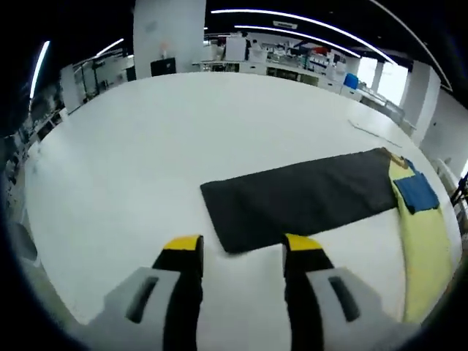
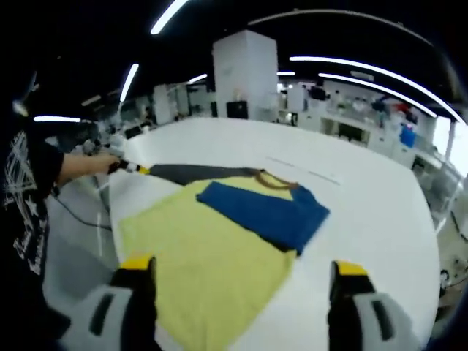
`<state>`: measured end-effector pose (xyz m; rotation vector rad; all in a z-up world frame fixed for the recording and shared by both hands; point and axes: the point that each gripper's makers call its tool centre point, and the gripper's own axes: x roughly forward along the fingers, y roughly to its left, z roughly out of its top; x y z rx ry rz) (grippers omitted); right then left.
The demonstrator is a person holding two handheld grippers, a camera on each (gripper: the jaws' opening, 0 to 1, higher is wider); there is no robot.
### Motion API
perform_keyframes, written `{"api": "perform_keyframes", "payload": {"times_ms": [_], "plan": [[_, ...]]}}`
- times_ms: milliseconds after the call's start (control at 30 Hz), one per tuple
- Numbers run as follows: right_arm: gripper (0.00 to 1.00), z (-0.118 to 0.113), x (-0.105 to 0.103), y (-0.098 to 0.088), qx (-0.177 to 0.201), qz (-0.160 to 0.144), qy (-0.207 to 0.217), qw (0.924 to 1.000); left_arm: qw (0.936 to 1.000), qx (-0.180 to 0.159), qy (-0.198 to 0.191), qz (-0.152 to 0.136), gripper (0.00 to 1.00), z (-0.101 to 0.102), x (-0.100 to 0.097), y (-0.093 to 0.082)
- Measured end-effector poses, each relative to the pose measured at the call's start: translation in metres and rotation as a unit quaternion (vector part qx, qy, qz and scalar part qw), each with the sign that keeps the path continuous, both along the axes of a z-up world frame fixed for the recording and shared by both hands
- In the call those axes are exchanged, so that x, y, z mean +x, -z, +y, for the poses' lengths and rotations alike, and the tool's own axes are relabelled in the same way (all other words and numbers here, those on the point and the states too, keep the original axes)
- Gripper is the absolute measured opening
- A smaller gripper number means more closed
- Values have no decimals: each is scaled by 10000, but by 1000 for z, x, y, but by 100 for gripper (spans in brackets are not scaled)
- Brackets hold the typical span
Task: Fold the garment on the visible template until the final outline fits inside the template.
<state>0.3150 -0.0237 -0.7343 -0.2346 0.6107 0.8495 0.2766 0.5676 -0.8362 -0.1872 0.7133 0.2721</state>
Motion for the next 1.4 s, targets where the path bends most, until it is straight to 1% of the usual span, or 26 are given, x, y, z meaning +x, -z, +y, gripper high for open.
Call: {"api": "perform_keyframes", "payload": {"times_ms": [67, 133, 200, 233, 267, 300, 333, 400, 467, 533, 600, 700, 800, 933, 1000, 1067, 1133, 1200, 1333, 1400], "plan": [[99, -2, 0, 2, -64, 12, 43, 10000, 9996, -25, -242, 113, 26, 1, -4, 2], [99, -2, 0, 4, -104, 35, 89, 9999, 9996, 31, -256, 77, 21, -4, -2, 0], [99, -2, 1, 3, -128, 23, 121, 9998, 9992, 141, -261, 255, 20, -4, -4, 4], [99, -2, 2, 2, -152, -5, 111, 9998, 9991, 172, -254, 282, 20, -5, -5, 4], [99, -1, 2, 2, -167, -21, 112, 9998, 9993, 144, -286, 187, 19, -6, -3, 1], [99, -1, 1, 1, -194, -51, 104, 9997, 9994, 88, -272, 198, 17, -8, -2, 1], [99, -1, 1, 1, -199, -54, 100, 9997, 9995, 106, -193, 209, 16, -12, -1, 0], [99, -2, 1, 0, -173, -64, 130, 9997, 9995, 142, -178, 237, 15, -14, -1, -1], [99, -2, 1, 0, -144, -67, 179, 9997, 9992, 115, -289, 250, 14, -13, -2, -2], [99, 0, -1, 1, -134, -36, 181, 9997, 9986, 146, -410, 310, 9, -8, -4, -1], [99, 3, -4, 4, -125, -21, 162, 9998, 9978, -4, -580, 336, 7, -9, -6, -2], [99, 6, -7, 5, -94, -13, 128, 9999, 9970, -38, -634, 450, 6, -6, -4, -1], [99, 8, -10, 6, -62, 15, 124, 9999, 9967, -163, -637, 472, 2, -6, -1, 2], [99, 10, -13, 3, -23, 6, 105, 9999, 9967, -211, -665, 420, 1, -5, 1, 4], [99, 12, -13, 1, 33, -32, 85, 10000, 9964, -339, -715, 312, 1, -7, 3, 4], [99, 13, -13, -1, 78, -45, 84, 9999, 9963, -362, -718, 310, 1, -7, 3, 3], [99, 14, -13, -2, 70, -59, 65, 9999, 9970, -291, -637, 337, 1, -10, 4, 2], [99, 14, -13, -2, 62, -63, 49, 9999, 9972, -115, -550, 503, 1, -9, 1, 2], [99, 14, -13, -2, 79, -69, 26, 9999, 9982, 10, -403, 450, 1, -16, 7, -5], [99, 14, -14, -2, 64, -68, 5, 10000, 9988, 45, -311, 376, 1, -19, 12, -10]]}}
